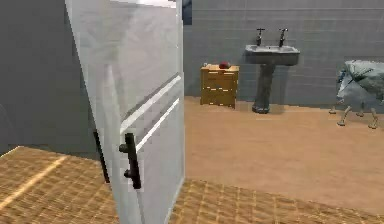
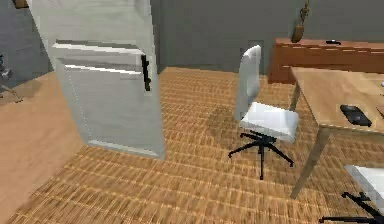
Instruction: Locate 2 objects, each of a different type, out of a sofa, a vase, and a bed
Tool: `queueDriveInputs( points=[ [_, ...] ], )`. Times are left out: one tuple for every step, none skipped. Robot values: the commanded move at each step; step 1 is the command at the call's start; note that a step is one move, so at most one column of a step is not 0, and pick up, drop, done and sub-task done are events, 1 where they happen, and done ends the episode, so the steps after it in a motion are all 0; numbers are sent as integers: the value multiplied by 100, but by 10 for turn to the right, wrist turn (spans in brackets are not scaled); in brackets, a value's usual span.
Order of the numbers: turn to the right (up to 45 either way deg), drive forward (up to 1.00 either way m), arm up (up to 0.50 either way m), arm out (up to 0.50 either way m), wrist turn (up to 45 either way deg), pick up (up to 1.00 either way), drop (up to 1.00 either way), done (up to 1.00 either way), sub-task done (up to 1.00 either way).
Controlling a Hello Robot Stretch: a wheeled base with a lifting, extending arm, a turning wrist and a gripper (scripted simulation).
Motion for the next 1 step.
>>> queueDriveInputs(
  points=[
    [-450, 0, 0, 0, 0, 0, 0, 0, 0]
  ],
)
